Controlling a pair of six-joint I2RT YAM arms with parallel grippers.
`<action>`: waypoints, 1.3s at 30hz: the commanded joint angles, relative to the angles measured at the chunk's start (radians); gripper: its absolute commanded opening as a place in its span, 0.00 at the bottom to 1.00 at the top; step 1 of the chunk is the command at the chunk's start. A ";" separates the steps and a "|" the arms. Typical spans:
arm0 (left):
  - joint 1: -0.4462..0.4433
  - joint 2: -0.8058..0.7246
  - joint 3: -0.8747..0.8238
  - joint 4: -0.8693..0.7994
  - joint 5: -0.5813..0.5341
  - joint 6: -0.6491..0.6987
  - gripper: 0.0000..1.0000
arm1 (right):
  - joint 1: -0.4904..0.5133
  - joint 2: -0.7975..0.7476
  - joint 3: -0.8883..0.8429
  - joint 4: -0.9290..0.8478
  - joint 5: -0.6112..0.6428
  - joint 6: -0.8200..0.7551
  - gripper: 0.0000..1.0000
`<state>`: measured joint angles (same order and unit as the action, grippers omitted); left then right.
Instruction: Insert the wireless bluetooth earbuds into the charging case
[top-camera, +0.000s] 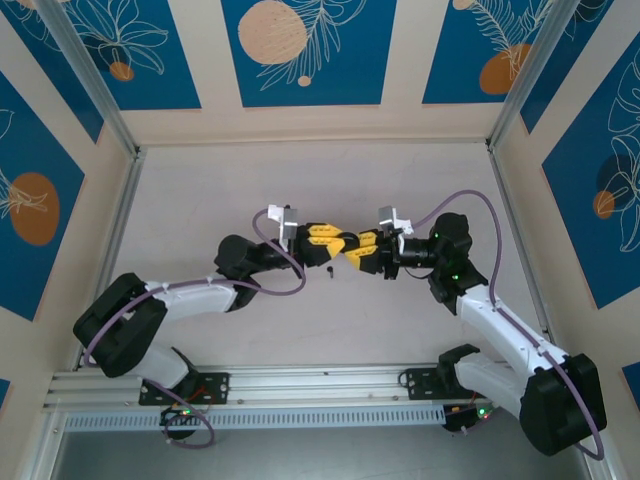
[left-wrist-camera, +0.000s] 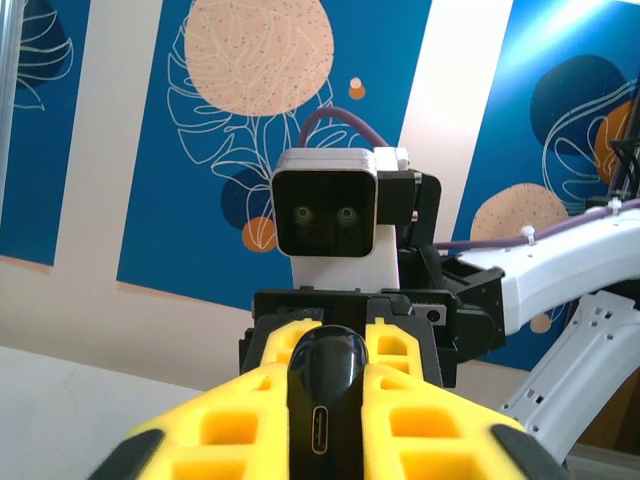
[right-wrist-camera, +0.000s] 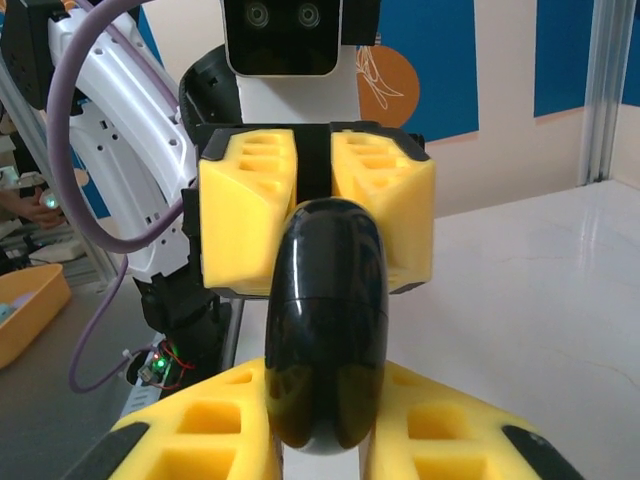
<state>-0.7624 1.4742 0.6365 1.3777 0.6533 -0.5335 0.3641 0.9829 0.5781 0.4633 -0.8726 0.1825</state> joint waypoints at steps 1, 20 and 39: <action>-0.007 -0.027 -0.018 0.029 -0.006 0.060 0.31 | 0.019 -0.044 0.065 -0.203 -0.032 -0.159 0.19; -0.008 -0.223 -0.138 -0.631 -0.057 0.635 0.56 | 0.125 0.036 0.370 -1.245 0.508 -0.871 0.18; -0.049 -0.309 0.044 -1.279 0.010 0.957 0.53 | 0.341 0.205 0.437 -1.243 0.529 -1.005 0.18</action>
<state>-0.7967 1.1561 0.6430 0.1589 0.6170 0.3820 0.6937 1.1786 0.9825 -0.8036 -0.2928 -0.7944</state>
